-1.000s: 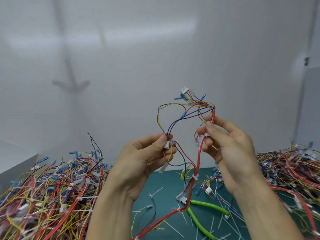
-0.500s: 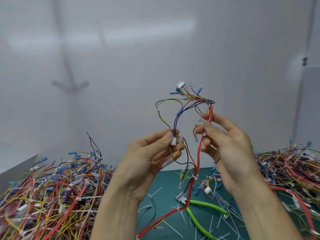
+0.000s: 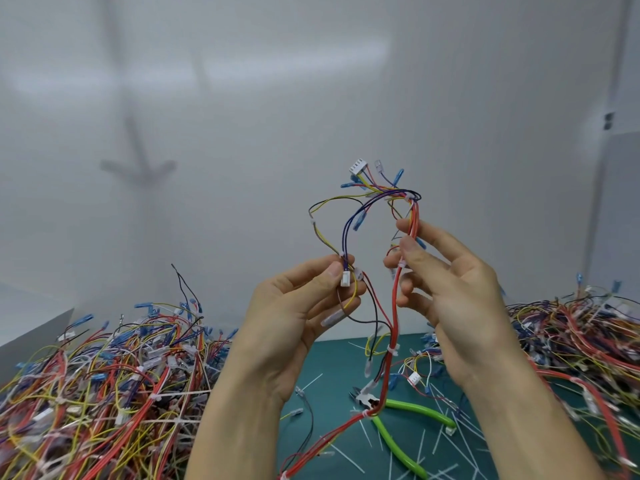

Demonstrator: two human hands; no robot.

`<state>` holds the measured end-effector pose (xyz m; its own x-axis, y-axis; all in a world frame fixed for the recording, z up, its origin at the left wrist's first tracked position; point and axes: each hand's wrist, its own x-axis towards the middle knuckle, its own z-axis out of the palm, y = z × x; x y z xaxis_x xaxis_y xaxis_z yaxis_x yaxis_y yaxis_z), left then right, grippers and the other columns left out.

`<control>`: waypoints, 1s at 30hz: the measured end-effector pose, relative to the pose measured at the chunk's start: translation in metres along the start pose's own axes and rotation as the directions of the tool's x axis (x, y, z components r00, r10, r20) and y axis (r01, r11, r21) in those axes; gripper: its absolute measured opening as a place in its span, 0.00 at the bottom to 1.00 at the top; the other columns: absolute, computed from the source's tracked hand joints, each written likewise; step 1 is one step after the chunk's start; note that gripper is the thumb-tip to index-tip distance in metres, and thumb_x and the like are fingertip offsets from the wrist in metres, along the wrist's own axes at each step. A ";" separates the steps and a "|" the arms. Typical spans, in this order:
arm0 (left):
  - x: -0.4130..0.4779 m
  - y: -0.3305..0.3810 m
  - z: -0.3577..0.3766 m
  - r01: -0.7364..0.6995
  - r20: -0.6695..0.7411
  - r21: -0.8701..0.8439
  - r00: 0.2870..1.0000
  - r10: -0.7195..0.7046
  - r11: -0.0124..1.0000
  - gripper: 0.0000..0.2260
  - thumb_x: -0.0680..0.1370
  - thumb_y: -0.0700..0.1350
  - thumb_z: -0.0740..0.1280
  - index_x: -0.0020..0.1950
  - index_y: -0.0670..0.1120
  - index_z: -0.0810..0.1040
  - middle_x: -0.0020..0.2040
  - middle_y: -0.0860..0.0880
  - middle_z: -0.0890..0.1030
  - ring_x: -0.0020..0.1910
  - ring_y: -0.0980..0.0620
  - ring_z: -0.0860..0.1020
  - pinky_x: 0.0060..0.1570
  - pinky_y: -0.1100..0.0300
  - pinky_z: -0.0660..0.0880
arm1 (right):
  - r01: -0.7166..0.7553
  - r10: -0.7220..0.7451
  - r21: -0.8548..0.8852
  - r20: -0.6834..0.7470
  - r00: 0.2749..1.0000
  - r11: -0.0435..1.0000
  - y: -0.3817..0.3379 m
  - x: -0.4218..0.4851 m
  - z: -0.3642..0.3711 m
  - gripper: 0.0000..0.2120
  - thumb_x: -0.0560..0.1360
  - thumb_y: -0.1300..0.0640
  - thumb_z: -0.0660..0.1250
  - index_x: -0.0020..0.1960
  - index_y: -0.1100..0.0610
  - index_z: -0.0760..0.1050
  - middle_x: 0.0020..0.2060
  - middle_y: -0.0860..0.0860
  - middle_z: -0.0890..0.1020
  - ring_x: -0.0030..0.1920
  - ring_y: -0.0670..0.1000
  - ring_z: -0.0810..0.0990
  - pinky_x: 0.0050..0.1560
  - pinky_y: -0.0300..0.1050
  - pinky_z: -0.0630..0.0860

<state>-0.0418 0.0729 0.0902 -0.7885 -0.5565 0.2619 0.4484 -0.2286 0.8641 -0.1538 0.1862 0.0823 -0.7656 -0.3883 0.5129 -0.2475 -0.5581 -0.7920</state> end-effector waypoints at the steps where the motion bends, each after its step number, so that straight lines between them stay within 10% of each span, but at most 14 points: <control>1: 0.000 -0.001 0.000 -0.007 -0.009 0.000 1.000 0.007 1.000 0.11 0.68 0.40 0.71 0.48 0.38 0.85 0.44 0.39 0.85 0.40 0.47 0.85 0.38 0.62 0.81 | -0.003 0.003 -0.014 0.006 1.000 1.000 0.000 0.000 0.001 0.10 0.78 0.55 0.69 0.59 0.50 0.81 0.35 0.51 0.84 0.29 0.44 0.74 0.31 0.36 0.75; 11: 0.003 -0.008 -0.006 -0.142 -0.049 0.272 0.986 0.160 0.952 0.05 0.77 0.37 0.69 0.48 0.42 0.85 0.42 0.44 0.86 0.41 0.51 0.85 0.41 0.63 0.81 | -0.063 0.068 -0.063 0.075 0.995 0.996 0.000 -0.002 0.000 0.10 0.80 0.58 0.65 0.60 0.49 0.79 0.37 0.50 0.84 0.33 0.44 0.76 0.31 0.37 0.75; 21: 0.008 -0.018 -0.012 -0.144 -0.057 0.841 0.935 0.351 0.521 0.03 0.75 0.48 0.72 0.41 0.53 0.83 0.35 0.58 0.84 0.36 0.59 0.81 0.47 0.54 0.80 | -0.089 0.088 0.007 0.081 0.993 0.996 -0.001 0.002 -0.006 0.11 0.81 0.63 0.64 0.59 0.52 0.81 0.38 0.51 0.83 0.33 0.45 0.74 0.30 0.36 0.74; 30: 0.003 -0.025 0.005 -0.095 -0.002 0.979 0.882 0.470 0.182 0.02 0.79 0.47 0.65 0.51 0.52 0.76 0.45 0.56 0.81 0.45 0.52 0.79 0.47 0.52 0.75 | -0.106 0.105 0.008 0.041 0.994 0.994 0.001 0.002 -0.002 0.15 0.77 0.64 0.68 0.62 0.57 0.73 0.39 0.50 0.86 0.33 0.43 0.77 0.30 0.35 0.75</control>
<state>-0.0578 0.0808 0.0714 -0.4840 -0.6002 0.6368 -0.2558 0.7930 0.5529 -0.1568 0.1868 0.0815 -0.7626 -0.4743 0.4398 -0.1606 -0.5198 -0.8391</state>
